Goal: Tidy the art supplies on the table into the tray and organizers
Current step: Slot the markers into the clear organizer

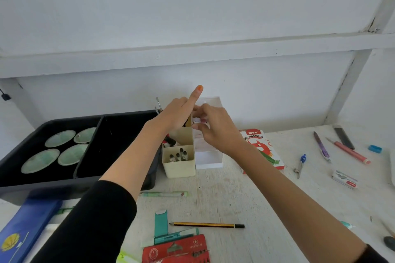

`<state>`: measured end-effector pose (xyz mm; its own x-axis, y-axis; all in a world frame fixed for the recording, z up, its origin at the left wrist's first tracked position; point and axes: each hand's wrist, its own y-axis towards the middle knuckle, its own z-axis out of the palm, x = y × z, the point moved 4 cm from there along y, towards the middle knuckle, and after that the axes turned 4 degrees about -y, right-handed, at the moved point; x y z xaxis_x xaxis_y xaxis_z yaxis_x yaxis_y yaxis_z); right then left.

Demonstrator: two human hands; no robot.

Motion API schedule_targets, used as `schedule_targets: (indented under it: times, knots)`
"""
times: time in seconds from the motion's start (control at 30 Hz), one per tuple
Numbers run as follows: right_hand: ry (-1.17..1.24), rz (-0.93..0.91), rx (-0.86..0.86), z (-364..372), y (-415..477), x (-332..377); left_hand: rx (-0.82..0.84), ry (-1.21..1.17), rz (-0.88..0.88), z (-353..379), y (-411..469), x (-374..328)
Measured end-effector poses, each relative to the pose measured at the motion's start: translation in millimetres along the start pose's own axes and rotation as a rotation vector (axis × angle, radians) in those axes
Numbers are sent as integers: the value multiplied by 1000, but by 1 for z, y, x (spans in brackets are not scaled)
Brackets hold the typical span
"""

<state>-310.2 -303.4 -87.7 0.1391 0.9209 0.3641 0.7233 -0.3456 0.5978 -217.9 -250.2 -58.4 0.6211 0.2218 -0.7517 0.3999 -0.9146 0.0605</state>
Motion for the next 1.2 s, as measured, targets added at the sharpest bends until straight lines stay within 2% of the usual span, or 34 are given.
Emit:
schedule_targets:
  times: [0.3,0.53,0.67,0.77,0.87,0.9,0.97,1.07,1.13,1.2]
  knots:
    - [-68,144,-4,11,1,-8,41,62,27,-2,7,-1]
    - [-247,200,154,12,13,-7,-17,112,59,-4,5,-6]
    - [-193,245,250,8,15,-6,-14,123,47,-4,4,-5]
    - [-137,240,258,7,13,-4,9,165,23,-4,3,-10]
    - [-39,212,128,-3,0,-4,38,241,5,-2,1,-13]
    - [-33,200,62,-11,-8,-5,9,279,50,1,1,-15]
    - [-47,221,-68,-32,-26,-7,-148,274,206,11,-2,-19]
    - [36,335,-188,-63,-57,-14,-361,50,373,41,-19,-36]
    - [48,412,-213,-78,-80,-23,-361,-127,379,70,-26,-47]
    - [9,485,-223,-93,-110,-35,-291,-208,359,105,-31,-57]
